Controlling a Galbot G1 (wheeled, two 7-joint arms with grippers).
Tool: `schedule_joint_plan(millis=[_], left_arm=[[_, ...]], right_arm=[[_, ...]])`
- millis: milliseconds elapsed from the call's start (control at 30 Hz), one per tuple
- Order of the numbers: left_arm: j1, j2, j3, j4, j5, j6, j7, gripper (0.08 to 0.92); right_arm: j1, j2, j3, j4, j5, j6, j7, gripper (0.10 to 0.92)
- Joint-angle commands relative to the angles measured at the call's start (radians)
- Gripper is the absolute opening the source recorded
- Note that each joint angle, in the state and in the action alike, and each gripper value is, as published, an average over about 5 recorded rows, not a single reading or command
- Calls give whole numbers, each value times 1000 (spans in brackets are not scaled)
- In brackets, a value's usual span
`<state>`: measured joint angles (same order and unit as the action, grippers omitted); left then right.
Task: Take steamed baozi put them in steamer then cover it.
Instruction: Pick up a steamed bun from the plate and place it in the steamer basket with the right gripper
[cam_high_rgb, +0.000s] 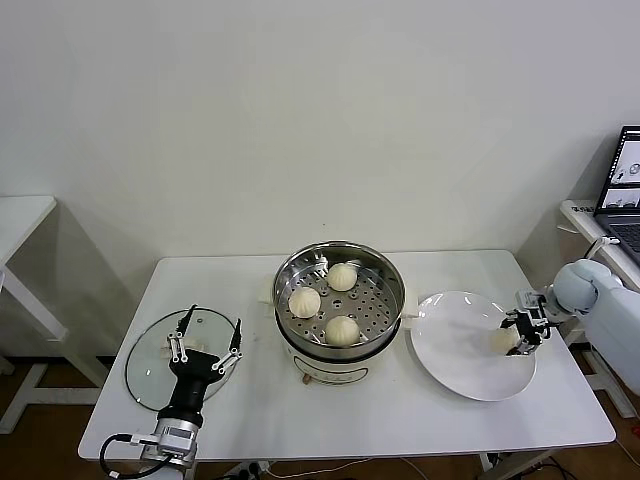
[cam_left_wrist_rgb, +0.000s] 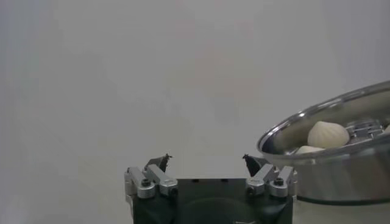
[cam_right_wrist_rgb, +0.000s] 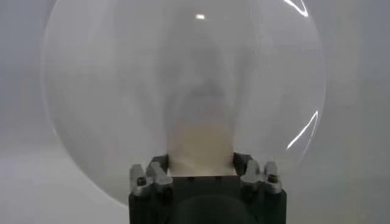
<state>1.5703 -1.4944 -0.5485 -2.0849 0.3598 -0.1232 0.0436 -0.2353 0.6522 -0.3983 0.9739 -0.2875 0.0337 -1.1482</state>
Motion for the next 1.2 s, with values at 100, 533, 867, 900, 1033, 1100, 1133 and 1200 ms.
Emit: schedule_joint_plan(millis=[100,533,867,900,1033,1100,1133,1200], left_arm=[[-1,0,4,0,3,3,0,823],[-13,4,11,5,-2,3,3,823],[-11,16,0,-11,-21,-1,7,823],[-11,17,-3,-12,-23,-2,8,823],[-11,19,-12,-16,-31,-3,9,823],[-13,19,-15,-16,-34,-2,9,823],[-13,19,-16,-16,-35,-2,9,823],[-15,19,-17,-15,-36,-2,9,823]], right_arm=[[61,-63,-66,83,103,-37,-16,636],[935,-245,-905,505,604,-264,-98,636],[1281,-67,-1166,662,807,-397,-92,656],[1279,-45,-1165,663,819,-405,-86,658],[1244,57,-1134,638,855,-436,-61,661],[1216,110,-1115,613,864,-446,-53,662],[1200,138,-1106,599,866,-450,-49,661],[1167,188,-1091,571,867,-457,-44,659]])
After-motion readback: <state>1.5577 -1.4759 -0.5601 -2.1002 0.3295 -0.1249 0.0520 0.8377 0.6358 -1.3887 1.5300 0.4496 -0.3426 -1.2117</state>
